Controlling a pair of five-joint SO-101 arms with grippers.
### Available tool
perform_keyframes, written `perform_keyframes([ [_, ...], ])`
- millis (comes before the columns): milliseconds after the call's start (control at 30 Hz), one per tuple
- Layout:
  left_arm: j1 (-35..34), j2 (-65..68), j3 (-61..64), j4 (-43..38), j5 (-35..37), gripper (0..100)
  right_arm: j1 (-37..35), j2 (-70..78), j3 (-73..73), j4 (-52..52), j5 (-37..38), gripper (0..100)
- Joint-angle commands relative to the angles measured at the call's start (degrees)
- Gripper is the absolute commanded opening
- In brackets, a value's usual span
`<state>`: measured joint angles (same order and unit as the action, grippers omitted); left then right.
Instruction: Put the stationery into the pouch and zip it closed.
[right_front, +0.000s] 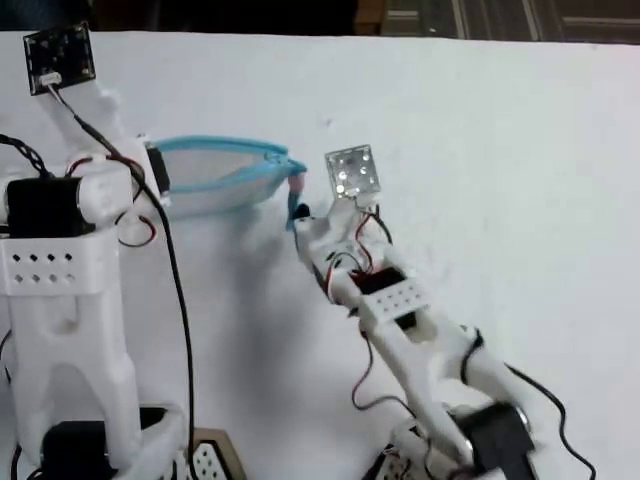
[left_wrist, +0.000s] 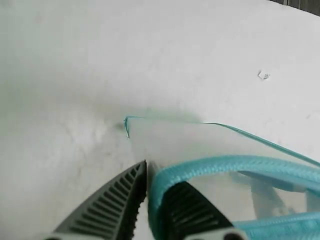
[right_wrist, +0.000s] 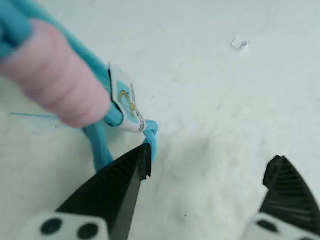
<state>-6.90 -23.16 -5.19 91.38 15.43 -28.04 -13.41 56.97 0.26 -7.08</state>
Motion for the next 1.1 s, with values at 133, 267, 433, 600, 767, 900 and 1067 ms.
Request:
perform_keyframes([
  [133,0.0,-1.9,-1.0,-1.3,-0.4,2,0.3,7.4,-4.0,-5.4,0.5,35.4],
  [267,0.0,-1.9,-1.1,-1.3,-0.4,2,-0.1,4.5,-4.1,-5.7,0.5,35.2],
  [433,0.0,-2.0,-1.1,-1.3,-0.4,2,-4.0,0.1,-4.5,-8.0,0.5,33.2],
  [600,0.0,-1.9,-1.1,-1.3,-0.4,2,-8.9,-1.1,-4.5,-17.9,0.5,28.4],
  [767,0.1,-1.8,-1.1,-1.3,-0.4,2,-10.0,-1.1,-4.5,-20.2,0.4,15.2],
  [900,0.0,-1.9,-1.1,-1.3,-0.4,2,-6.6,-1.5,-4.1,-20.1,0.4,1.2],
  [1067,0.0,-2.1,-1.1,-1.3,-0.4,2,0.2,-1.7,-4.1,-20.0,0.3,1.2],
])
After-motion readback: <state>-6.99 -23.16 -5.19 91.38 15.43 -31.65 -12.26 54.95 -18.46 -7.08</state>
